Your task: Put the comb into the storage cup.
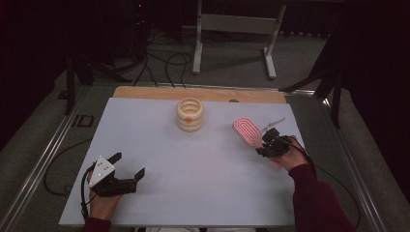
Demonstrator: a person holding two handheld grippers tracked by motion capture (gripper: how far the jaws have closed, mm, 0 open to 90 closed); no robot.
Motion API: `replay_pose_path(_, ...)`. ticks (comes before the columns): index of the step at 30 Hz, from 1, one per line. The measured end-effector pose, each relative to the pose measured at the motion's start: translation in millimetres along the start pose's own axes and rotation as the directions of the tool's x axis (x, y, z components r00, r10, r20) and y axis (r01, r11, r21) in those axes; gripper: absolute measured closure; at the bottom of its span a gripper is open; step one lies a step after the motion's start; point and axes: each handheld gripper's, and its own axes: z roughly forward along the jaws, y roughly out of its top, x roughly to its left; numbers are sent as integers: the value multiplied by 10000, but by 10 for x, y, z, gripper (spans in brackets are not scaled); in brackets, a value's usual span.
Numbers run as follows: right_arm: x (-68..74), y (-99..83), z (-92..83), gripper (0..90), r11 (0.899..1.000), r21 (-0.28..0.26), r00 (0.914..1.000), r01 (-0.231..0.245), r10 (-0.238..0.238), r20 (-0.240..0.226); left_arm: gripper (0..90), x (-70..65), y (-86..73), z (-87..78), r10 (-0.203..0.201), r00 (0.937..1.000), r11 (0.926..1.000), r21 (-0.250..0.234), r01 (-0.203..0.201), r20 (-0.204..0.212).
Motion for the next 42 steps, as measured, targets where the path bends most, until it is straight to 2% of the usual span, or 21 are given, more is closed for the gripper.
replay_pose_path(9, 53, 39, -64, 698, 9978, -663, 9999, -71, 80, 122, 3, 0, -1, 0, 14, 10000, 10000, 0, -14, -21)
replay_pose_path(21, 101, 53, -139, 699, 9859, -1657, 9993, -241, 284, 237, 3, -2, -3, 6, 11, 10000, 10000, 25, -11, -25)
replay_pose_path(34, 147, 76, -196, 699, 9637, -2653, 9989, -304, 385, 256, 3, -3, -4, 7, 13, 10000, 10000, 52, -13, -18)
replay_pose_path(42, 195, 77, -205, 699, 9421, -3345, 9993, -233, 320, 206, 3, -3, -3, 7, 3, 10000, 10000, 48, -2, -35)
